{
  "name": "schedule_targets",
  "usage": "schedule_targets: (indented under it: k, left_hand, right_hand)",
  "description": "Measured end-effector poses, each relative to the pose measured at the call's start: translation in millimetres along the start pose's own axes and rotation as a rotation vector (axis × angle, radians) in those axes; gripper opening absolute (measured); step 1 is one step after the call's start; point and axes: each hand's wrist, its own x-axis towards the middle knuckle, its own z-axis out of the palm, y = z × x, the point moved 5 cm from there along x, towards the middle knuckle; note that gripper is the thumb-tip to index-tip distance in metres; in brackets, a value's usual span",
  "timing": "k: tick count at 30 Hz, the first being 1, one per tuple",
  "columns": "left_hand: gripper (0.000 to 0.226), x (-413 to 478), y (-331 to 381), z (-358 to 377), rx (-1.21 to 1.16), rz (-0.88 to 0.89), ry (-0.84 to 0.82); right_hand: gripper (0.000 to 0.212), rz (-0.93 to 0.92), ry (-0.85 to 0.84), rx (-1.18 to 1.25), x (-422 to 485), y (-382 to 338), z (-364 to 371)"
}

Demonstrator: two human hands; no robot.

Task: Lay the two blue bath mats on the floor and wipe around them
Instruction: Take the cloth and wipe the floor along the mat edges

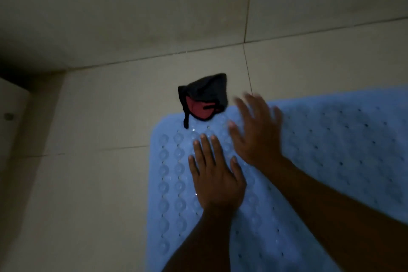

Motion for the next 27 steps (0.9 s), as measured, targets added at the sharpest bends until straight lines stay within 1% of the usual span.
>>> schedule_targets:
  k: [2,3,5,6,7,10,12,15,16,18,20,22,24,25,27]
  left_hand:
    - [0.072,1.3,-2.7,2.7,0.002,-0.006,0.001]
    - [0.071,2.7,-3.0,2.9,-0.012,-0.010,0.008]
    - [0.071,2.6,-1.7,2.9,-0.031,0.004,0.009]
    - [0.071,2.0,-1.6,3.4,-0.029,0.015,0.007]
    - [0.070,1.9,-2.3,4.3,-0.027,0.016,0.003]
    - [0.071,1.7,-2.9,4.8,-0.007,0.003,0.010]
    - [0.071,0.5,-1.0,6.2,0.016,0.015,0.008]
    - [0.071,2.8,-4.9,3.9,0.038,-0.015,-0.004]
    - [0.070,1.8,-1.3,2.6,0.046,0.000,-0.005]
    - [0.067,-5.6,34.7,4.6,0.049,0.156,-0.034]
    - [0.065,-16.6,104.8,18.6,-0.015,0.350,-0.090]
    - [0.066,-23.3,185.8,37.9,-0.072,0.441,-0.121]
    - [0.065,-24.4,251.6,56.3,-0.089,0.447,-0.156]
    - [0.065,-23.4,269.3,62.7,-0.076,0.430,-0.153]
    - [0.065,-20.6,278.1,70.7,-0.023,0.378,-0.114]
  right_hand:
    - [0.059,-0.229,-0.107,0.033,45.7,-44.4,18.2]
    - [0.059,-0.317,-0.198,0.026,63.7,-63.1,32.8]
    - [0.056,-0.382,-0.402,-0.015,80.3,-75.0,63.9]
    - [0.055,-0.393,-0.453,-0.038,80.5,-68.8,75.2]
    - [0.053,-0.397,-0.465,-0.047,80.2,-59.0,79.4]
    - [0.056,-0.381,-0.437,-0.032,90.2,-17.4,66.8]
    - [0.062,-0.332,-0.451,-0.046,97.9,24.6,51.4]
    - [0.056,-0.269,-0.472,-0.023,91.3,93.4,23.1]
    - [0.054,-0.252,-0.469,-0.008,86.9,112.2,13.3]
    - [0.053,-0.211,-0.469,0.012,83.0,142.4,-2.8]
    - [0.058,-0.173,-0.485,0.031,86.2,165.4,-12.6]
    - [0.062,-0.144,-0.507,0.036,87.7,188.4,-22.0]
    - [0.063,-0.103,-0.494,0.033,84.6,225.8,-33.0]
    - [0.062,-0.077,-0.474,0.036,82.0,247.3,-39.6]
    - [0.062,-0.006,-0.445,0.019,75.2,291.0,-52.0]
